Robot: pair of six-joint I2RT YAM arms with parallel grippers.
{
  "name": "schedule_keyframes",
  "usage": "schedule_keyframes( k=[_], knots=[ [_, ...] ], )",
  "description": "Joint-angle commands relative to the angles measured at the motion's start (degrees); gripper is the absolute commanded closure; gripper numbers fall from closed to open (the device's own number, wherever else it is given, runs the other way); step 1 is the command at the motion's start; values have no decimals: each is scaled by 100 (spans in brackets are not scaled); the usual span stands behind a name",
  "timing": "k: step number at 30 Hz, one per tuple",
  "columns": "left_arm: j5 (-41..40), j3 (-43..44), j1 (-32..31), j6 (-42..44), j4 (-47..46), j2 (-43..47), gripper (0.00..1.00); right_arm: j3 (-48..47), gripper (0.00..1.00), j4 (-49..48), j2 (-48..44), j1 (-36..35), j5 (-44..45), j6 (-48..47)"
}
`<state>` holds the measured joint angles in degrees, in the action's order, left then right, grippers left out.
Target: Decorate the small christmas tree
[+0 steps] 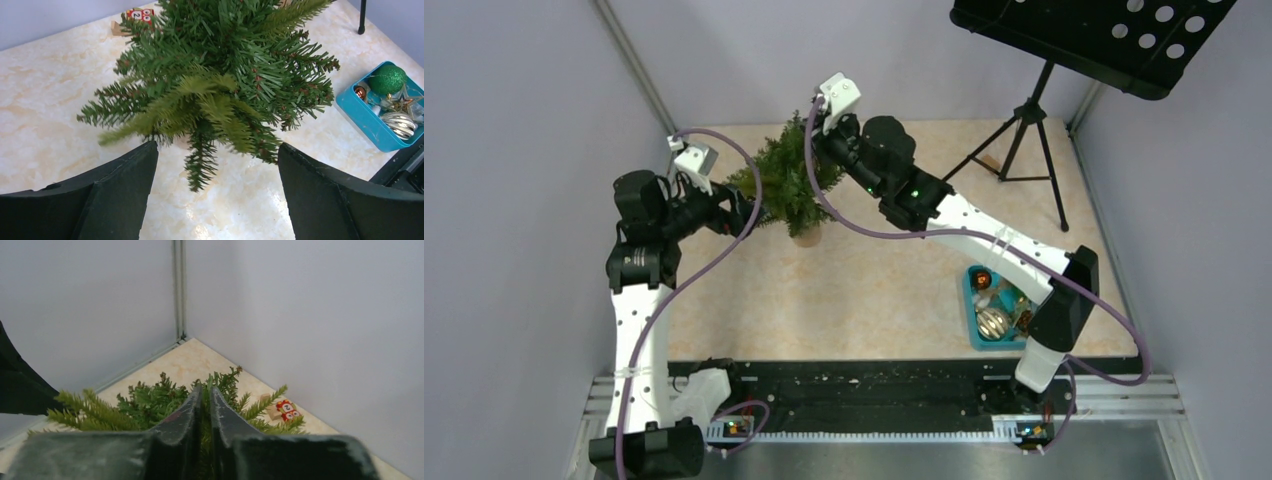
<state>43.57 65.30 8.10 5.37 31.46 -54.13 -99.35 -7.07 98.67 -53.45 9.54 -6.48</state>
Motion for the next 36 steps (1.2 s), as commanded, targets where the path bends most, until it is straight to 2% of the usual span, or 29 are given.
schedule_keyframes(
  k=[1, 3, 4, 6, 9, 14, 18, 22, 25, 29, 33, 36],
  knots=[
    [-59, 317, 8, -95, -415, -27, 6, -541, 70, -106, -46, 24, 39, -110],
    [-80, 368, 8, -81, -493, -65, 6, -689, 44, 110, -48, 23, -50, -116],
    [-106, 371, 8, -82, -549, -89, 6, -782, 36, 271, -42, 19, -54, -124],
    [-167, 359, 8, -59, -679, -150, 6, -896, 26, 471, -58, 19, -22, -205],
    [-380, 140, 8, -122, -1152, -177, 6, -909, 18, 602, -117, 23, 25, -335],
    [-334, 142, 8, -62, -1175, -260, 6, -926, 16, 1131, -354, 17, 111, -406],
    [-372, 76, 8, 7, -1254, -314, 6, -489, 16, 1822, -966, 24, 854, -192],
    [-304, 95, 8, -103, -1316, -487, 6, 1130, 16, 1855, -2003, 25, 1508, 95],
    [-26, 175, 8, -140, -1241, -563, 6, 1979, 16, 2333, -2698, 62, 1779, 566],
    [-40, 163, 8, -258, -1344, -657, 7, 3291, 16, 3046, -3557, 749, 1779, 1780],
    [-88, 163, 6, -277, -1334, -721, 8, 4563, 26, 3397, -3918, 1800, 1366, 2391],
    [8, 167, 8, -233, -1245, -653, 8, 5100, 35, 3526, -3863, 1948, 1294, 2616]
  ],
)
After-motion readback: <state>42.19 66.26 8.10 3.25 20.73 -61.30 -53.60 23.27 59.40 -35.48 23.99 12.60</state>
